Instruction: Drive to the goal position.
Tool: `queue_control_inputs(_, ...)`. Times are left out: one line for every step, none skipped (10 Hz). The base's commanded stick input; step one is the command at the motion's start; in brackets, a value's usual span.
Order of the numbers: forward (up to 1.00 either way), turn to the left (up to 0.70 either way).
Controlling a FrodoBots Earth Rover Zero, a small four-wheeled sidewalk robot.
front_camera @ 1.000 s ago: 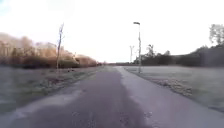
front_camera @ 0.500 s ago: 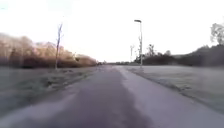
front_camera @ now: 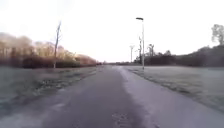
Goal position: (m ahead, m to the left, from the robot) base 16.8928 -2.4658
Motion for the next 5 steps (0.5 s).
queue_control_inputs(1.0, 0.0)
queue_control_inputs(1.0, 0.0)
queue_control_inputs(1.0, 0.0)
queue_control_inputs(1.0, 0.0)
queue_control_inputs(1.0, 0.0)
